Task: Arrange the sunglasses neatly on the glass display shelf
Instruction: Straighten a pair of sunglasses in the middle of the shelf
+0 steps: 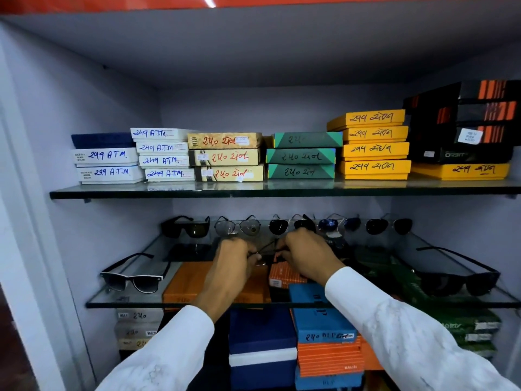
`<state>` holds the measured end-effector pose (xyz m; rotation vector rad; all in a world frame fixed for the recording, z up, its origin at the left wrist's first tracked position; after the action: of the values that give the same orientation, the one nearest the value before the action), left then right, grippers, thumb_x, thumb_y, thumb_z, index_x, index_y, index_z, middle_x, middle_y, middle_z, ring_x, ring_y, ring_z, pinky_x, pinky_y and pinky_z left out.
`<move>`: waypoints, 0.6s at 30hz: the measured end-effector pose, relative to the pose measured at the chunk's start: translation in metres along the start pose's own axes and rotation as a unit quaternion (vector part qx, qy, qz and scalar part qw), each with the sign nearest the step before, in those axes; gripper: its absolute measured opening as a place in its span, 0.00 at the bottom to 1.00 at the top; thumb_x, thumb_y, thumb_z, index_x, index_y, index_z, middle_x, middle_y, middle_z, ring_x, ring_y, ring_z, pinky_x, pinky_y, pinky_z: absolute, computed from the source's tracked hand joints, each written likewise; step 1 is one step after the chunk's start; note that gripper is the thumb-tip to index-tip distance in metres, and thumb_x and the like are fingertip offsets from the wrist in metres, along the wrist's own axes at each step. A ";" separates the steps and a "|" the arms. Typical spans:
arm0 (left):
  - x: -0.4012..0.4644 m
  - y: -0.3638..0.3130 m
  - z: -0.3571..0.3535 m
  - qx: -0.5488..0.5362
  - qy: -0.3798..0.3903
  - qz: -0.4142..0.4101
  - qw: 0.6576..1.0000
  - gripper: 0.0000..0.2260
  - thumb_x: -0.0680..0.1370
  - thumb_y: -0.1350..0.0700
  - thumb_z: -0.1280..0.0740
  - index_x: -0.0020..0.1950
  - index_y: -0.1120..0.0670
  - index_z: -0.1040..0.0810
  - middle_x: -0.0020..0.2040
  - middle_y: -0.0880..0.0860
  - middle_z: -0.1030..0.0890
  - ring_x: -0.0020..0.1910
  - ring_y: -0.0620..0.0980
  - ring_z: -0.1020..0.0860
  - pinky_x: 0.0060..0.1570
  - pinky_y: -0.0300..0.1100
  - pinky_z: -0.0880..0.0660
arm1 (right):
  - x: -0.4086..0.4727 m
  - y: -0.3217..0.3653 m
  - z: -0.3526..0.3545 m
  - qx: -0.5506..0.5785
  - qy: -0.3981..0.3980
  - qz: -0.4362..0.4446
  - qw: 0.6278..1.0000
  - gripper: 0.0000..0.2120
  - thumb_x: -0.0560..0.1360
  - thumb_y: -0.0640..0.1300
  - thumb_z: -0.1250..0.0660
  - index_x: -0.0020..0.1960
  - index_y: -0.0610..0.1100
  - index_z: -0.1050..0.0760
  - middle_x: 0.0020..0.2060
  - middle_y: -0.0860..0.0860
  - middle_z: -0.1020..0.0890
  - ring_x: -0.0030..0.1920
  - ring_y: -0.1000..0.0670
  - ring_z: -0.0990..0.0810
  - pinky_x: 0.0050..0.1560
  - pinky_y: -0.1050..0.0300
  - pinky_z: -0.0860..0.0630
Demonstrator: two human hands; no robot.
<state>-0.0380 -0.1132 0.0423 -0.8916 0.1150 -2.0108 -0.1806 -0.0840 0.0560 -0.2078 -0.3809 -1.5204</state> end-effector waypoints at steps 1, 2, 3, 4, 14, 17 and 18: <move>-0.001 0.004 0.009 -0.012 -0.012 0.005 1.000 0.07 0.78 0.54 0.29 0.54 0.53 0.14 0.48 0.52 0.15 0.43 0.47 0.18 0.43 0.36 0.24 | 0.000 0.001 0.004 0.046 -0.010 -0.010 0.999 0.13 0.78 0.50 0.33 0.58 0.47 0.15 0.52 0.44 0.14 0.51 0.43 0.16 0.51 0.49 0.19; -0.003 0.007 0.018 -0.018 -0.022 0.009 1.000 0.07 0.77 0.54 0.29 0.53 0.53 0.14 0.47 0.50 0.15 0.42 0.45 0.20 0.43 0.34 0.26 | 0.000 0.002 0.008 0.088 -0.020 -0.018 0.996 0.12 0.77 0.51 0.31 0.56 0.48 0.14 0.50 0.46 0.14 0.50 0.45 0.16 0.51 0.50 0.18; -0.006 0.012 0.029 -0.022 -0.031 0.020 0.999 0.06 0.77 0.54 0.28 0.51 0.52 0.14 0.45 0.48 0.16 0.40 0.42 0.21 0.42 0.32 0.28 | -0.001 0.006 0.012 0.123 -0.030 -0.022 0.992 0.11 0.76 0.52 0.29 0.54 0.48 0.14 0.49 0.48 0.13 0.48 0.47 0.15 0.50 0.51 0.18; -0.009 0.016 0.042 -0.031 -0.046 0.027 0.998 0.05 0.76 0.54 0.27 0.50 0.51 0.14 0.43 0.46 0.16 0.39 0.39 0.22 0.41 0.29 0.29 | -0.001 0.010 0.016 0.151 -0.044 -0.024 0.987 0.10 0.74 0.52 0.26 0.51 0.48 0.13 0.47 0.49 0.13 0.47 0.49 0.15 0.50 0.51 0.17; -0.019 0.070 0.126 -0.002 -0.085 0.117 0.989 0.02 0.70 0.56 0.22 0.40 0.50 0.13 0.25 0.41 0.23 0.26 0.36 0.25 0.32 0.32 0.29 | 0.019 0.046 0.023 0.178 -0.121 -0.086 0.973 0.05 0.67 0.42 0.21 0.37 0.42 0.16 0.37 0.46 0.15 0.39 0.47 0.15 0.42 0.53 0.15; -0.017 0.080 0.125 0.055 -0.035 0.136 0.989 0.01 0.69 0.54 0.23 0.39 0.48 0.12 0.28 0.39 0.22 0.33 0.40 0.23 0.39 0.38 0.26 | 0.022 0.053 0.002 0.175 -0.083 -0.101 0.976 0.04 0.68 0.38 0.23 0.37 0.40 0.17 0.39 0.44 0.14 0.41 0.45 0.14 0.44 0.50 0.14; -0.017 0.082 0.122 0.074 -0.019 0.139 0.987 0.02 0.69 0.54 0.24 0.39 0.47 0.12 0.31 0.40 0.19 0.37 0.43 0.20 0.41 0.39 0.24 | 0.022 0.054 -0.004 0.178 -0.072 -0.107 0.976 0.03 0.68 0.38 0.24 0.39 0.39 0.17 0.41 0.44 0.14 0.42 0.45 0.14 0.45 0.49 0.14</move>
<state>0.1024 -0.1174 0.0897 -0.7734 0.0627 -1.7186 -0.1268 -0.1036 0.0658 0.0070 -0.8036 -1.6216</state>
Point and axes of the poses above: each hand's wrist, its own x-axis towards the middle knuckle, its own z-axis out of the back of the hand, y = z × x, the point moved 9 cm from there along x, towards the middle knuckle
